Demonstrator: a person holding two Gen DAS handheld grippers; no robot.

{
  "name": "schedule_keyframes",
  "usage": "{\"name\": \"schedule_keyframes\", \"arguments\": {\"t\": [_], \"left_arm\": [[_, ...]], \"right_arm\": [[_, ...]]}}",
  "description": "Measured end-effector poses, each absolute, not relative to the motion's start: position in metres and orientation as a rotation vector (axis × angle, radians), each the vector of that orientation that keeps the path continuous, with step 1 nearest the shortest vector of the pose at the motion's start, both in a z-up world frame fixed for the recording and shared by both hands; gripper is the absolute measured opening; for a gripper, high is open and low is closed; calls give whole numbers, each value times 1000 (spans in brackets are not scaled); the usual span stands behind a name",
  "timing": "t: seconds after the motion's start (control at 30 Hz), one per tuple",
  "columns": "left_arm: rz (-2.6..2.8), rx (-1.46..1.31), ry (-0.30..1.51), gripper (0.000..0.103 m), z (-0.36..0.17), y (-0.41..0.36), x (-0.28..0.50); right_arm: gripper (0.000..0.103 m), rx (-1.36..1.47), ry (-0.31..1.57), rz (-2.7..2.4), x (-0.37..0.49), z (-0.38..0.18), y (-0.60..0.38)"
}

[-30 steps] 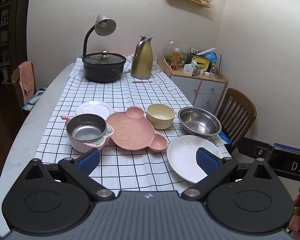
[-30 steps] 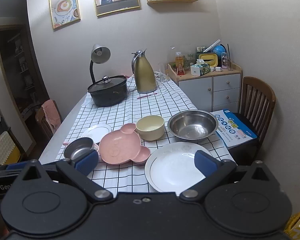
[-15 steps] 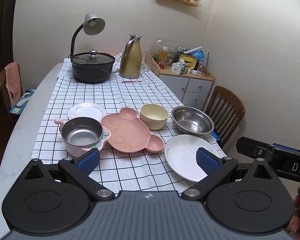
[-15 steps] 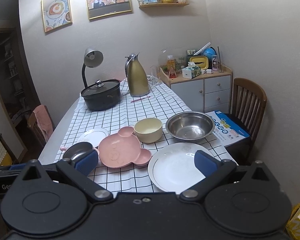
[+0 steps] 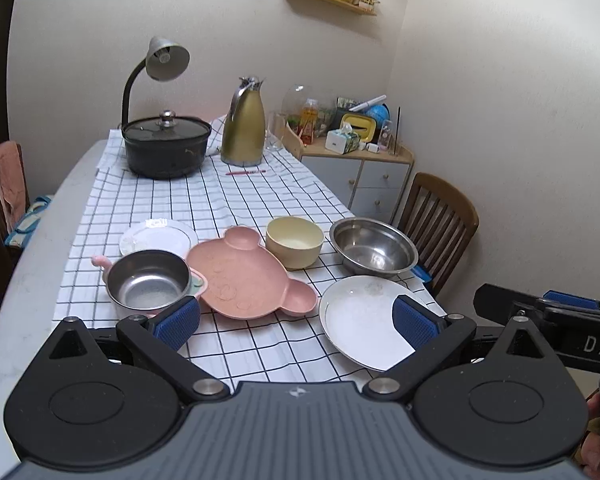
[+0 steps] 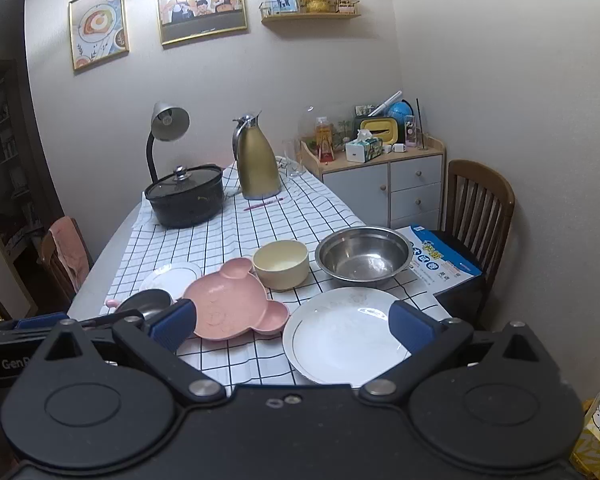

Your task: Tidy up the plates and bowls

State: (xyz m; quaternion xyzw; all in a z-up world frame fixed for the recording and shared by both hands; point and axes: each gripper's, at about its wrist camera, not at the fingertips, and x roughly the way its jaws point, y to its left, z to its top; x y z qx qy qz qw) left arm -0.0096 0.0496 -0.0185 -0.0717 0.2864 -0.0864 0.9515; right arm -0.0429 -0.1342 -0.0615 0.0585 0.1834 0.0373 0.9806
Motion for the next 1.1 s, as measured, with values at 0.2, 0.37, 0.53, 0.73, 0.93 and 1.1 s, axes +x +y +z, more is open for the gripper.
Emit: {"name": "schedule_keyframes", "arguments": {"t": [0.2, 0.37, 0.53, 0.73, 0.93, 1.1], "left_arm": [[-140, -122, 625, 103, -40, 24, 21], [-135, -102, 681, 103, -65, -11, 57], [-134, -123, 750, 103, -91, -37, 97], [-105, -124, 828, 102, -124, -58, 134], [-89, -141, 923, 85, -149, -62, 156], [-57, -154, 990, 67, -162, -60, 170]], "right_arm": [[103, 85, 418, 54, -10, -72, -163], [101, 23, 514, 89, 41, -91, -196], [97, -78, 603, 159, 96, -113, -219], [87, -185, 702, 209, 158, -142, -238], [73, -156, 802, 239, 202, -168, -257], [68, -141, 835, 289, 214, -174, -264]]}}
